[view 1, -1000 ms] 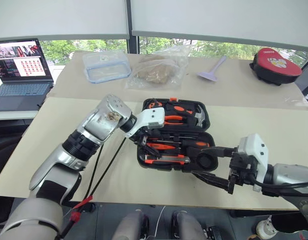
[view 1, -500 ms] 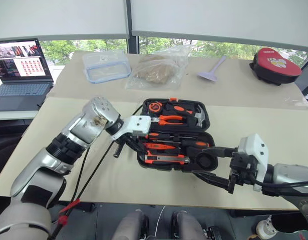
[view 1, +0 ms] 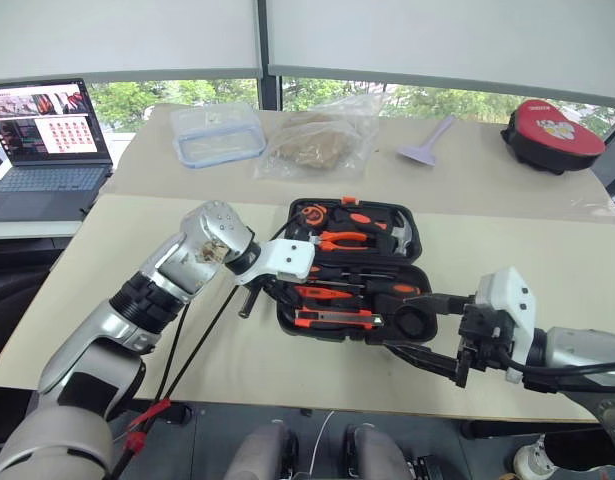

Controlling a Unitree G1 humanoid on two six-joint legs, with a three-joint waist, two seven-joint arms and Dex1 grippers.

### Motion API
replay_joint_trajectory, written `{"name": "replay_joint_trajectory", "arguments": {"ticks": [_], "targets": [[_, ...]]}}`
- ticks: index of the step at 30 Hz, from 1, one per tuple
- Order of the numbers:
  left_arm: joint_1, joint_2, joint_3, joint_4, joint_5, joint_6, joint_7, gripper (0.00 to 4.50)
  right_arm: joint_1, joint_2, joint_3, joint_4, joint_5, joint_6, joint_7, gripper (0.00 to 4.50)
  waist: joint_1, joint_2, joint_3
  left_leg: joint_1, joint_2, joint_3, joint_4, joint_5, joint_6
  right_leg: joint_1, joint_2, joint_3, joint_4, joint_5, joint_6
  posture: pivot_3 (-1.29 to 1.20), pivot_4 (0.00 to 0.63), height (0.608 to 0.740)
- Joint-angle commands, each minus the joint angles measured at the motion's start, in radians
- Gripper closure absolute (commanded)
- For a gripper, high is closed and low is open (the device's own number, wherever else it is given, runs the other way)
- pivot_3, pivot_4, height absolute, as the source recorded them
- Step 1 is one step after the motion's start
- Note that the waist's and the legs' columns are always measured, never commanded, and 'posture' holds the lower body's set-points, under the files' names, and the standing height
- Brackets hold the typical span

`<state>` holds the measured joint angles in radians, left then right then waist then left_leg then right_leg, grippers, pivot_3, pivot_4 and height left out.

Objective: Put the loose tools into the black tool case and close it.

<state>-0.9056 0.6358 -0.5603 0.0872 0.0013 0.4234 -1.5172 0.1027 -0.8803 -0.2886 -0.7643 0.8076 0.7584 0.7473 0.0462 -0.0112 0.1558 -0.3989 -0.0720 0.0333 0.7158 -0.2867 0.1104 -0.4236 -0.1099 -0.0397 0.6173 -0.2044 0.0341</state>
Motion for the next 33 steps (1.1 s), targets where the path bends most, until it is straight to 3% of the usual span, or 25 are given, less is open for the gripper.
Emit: {"name": "replay_joint_trajectory", "arguments": {"ticks": [1, 14, 22, 33], "targets": [[0.042, -0.010, -0.040, -0.012, 0.032, 0.015, 0.007, 4.43, -0.010, 0.008, -0.012, -0.012, 0.006, -0.020, -0.008, 0.00, 0.000, 0.000, 0.000, 0.000, 0.000, 0.000, 0.000, 0.000, 0.000, 0.000, 0.000, 0.000, 0.000, 0.000, 0.000, 0.00, 0.150, 0.728], [0.065, 0.005, -0.004, 0.010, 0.048, -0.010, 0.017, 4.43, -0.020, 0.014, -0.005, -0.003, 0.005, -0.017, -0.016, 0.00, -0.004, 0.001, 0.000, 0.000, 0.000, 0.000, 0.000, 0.000, 0.000, 0.000, 0.000, 0.000, 0.000, 0.000, 0.000, 0.00, 0.150, 0.728], [-0.073, -0.095, 0.129, -0.032, -0.136, 0.109, -0.018, 4.43, -0.023, 0.003, -0.019, 0.010, 0.007, -0.017, -0.003, 0.00, 0.000, 0.000, 0.000, -0.007, 0.000, -0.001, 0.004, 0.000, 0.000, -0.005, 0.001, -0.001, 0.001, 0.000, 0.000, 0.00, 0.150, 0.728], [-0.036, -0.227, -0.061, 0.123, 0.045, -0.076, 0.125, 4.43, -0.003, 0.012, -0.032, -0.009, 0.019, -0.010, -0.022, 0.00, -0.006, 0.000, 0.000, -0.006, 0.000, 0.000, 0.006, 0.000, 0.000, -0.005, 0.001, 0.000, 0.005, -0.001, 0.001, 0.00, 0.150, 0.728]]}}
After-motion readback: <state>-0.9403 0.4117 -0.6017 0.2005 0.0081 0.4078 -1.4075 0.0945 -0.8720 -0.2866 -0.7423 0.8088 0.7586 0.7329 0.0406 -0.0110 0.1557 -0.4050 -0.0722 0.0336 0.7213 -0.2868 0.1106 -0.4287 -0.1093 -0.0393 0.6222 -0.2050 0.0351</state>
